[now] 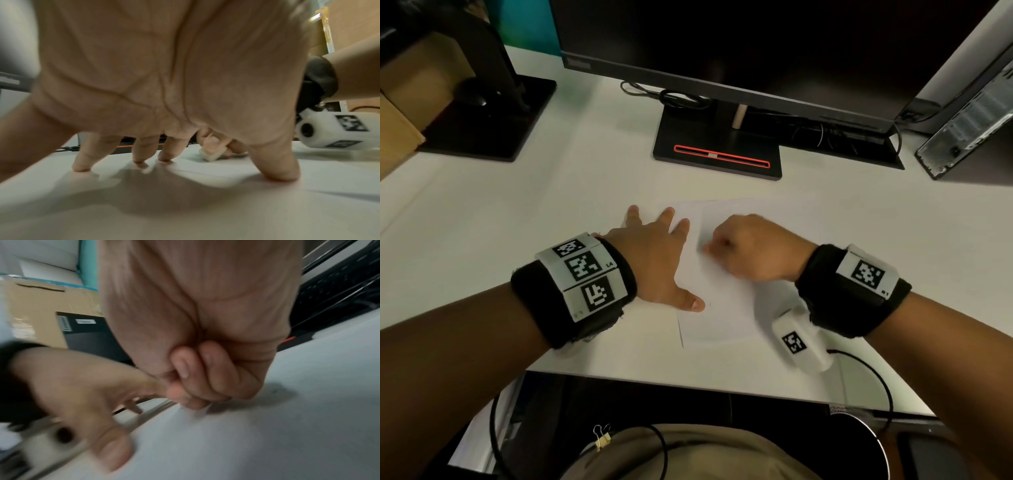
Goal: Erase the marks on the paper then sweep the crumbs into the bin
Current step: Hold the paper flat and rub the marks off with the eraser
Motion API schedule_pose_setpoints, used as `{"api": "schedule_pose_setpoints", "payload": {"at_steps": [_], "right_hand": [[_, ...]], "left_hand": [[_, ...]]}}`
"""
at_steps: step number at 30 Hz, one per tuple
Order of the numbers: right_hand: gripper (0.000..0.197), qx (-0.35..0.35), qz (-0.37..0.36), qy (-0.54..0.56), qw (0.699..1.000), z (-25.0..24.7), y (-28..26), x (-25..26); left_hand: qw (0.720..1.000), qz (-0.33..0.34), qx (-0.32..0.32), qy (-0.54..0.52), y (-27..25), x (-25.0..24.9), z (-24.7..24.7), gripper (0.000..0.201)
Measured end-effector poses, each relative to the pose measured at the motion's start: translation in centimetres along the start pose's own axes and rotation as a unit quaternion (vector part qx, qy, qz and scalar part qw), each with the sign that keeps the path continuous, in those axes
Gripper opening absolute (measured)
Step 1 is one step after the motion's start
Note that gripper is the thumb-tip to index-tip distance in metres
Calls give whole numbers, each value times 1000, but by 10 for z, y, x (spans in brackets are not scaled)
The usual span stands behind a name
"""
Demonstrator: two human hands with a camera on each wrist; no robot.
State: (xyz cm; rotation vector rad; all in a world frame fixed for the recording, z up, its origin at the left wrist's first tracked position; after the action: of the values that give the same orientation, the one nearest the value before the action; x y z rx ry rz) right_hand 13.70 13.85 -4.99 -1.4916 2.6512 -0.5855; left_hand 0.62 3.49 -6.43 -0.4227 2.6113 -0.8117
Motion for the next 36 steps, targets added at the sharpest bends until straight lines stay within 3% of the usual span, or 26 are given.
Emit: {"api": "schedule_pose_setpoints", "payload": {"at_steps": [2, 6, 10, 15, 20, 25, 29, 33, 36], "right_hand": [[52, 20, -27, 0, 999, 6, -2, 9], [52, -2, 28, 16, 999, -7, 6, -5], [50, 17, -35, -7, 999, 3, 2, 14], [50, 2, 13, -5, 1000, -11, 11, 0], [48, 64, -60, -17, 996, -3, 3, 16], [51, -1, -6, -18, 1000, -15, 14, -3], [51, 68, -38, 4, 997, -4, 7, 2], [52, 5, 64, 19, 998, -21, 17, -33], [52, 10, 34, -5, 999, -14, 14, -24]], "left_hand": [[1000, 1, 1, 2, 2, 0, 0, 136], [1000, 3, -2, 0, 2, 1, 1, 137], [1000, 11, -4, 5, 6, 3, 3, 139], [1000, 2, -2, 1, 2, 0, 1, 137], [1000, 6, -1, 3, 5, 3, 3, 139], [1000, 3, 0, -2, 0, 0, 1, 136], [1000, -1, 2, 0, -2, 0, 0, 136], [1000, -3, -1, 0, -4, -2, -1, 135], [1000, -4, -1, -1, -4, -2, -1, 135]]}}
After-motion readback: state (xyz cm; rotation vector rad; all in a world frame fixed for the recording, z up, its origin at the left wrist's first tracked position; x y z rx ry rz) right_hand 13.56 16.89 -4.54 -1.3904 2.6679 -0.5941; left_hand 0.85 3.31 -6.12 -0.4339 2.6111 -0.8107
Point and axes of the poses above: each hand's wrist, its own y-axis towards the middle knuckle, its own z-axis out of the palm, x = y × z, the point moved 3 cm from there along y, towards the middle knuckle, and after that the axes turned 13 degrees about -y, right-handed, at the moved point
